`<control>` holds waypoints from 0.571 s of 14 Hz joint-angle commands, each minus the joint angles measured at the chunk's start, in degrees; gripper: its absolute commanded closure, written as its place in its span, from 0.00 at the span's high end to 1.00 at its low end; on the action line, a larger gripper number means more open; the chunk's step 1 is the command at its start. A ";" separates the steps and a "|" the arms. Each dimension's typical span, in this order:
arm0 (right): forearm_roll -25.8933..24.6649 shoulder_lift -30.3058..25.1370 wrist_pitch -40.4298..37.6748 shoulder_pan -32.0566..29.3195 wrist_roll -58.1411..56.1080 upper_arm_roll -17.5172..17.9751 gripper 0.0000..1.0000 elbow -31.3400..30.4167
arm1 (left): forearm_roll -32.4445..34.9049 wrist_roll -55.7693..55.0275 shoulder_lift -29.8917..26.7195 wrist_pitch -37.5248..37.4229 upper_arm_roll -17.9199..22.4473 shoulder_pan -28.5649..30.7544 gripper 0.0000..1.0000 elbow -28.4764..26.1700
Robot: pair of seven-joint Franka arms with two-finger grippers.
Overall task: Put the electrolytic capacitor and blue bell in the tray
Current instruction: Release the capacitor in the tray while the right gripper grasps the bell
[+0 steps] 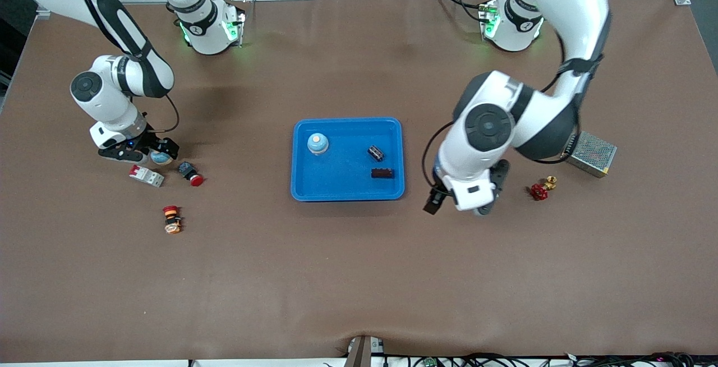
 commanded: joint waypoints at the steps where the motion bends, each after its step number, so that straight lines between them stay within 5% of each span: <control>1: -0.54 -0.30 0.79 0.70 1.37 0.02 1.00 -0.89 | 0.25 12.69 -5.28 -5.96 -0.18 2.94 1.00 -1.30; 4: -0.54 -0.21 0.71 0.70 1.29 -0.07 1.00 -0.90 | 0.16 25.02 -9.33 -8.18 -0.17 6.81 1.00 -1.30; 8: -0.63 -0.21 0.79 0.88 1.29 0.02 0.19 -0.90 | 1.13 39.24 -13.99 -11.08 0.70 10.06 1.00 -1.39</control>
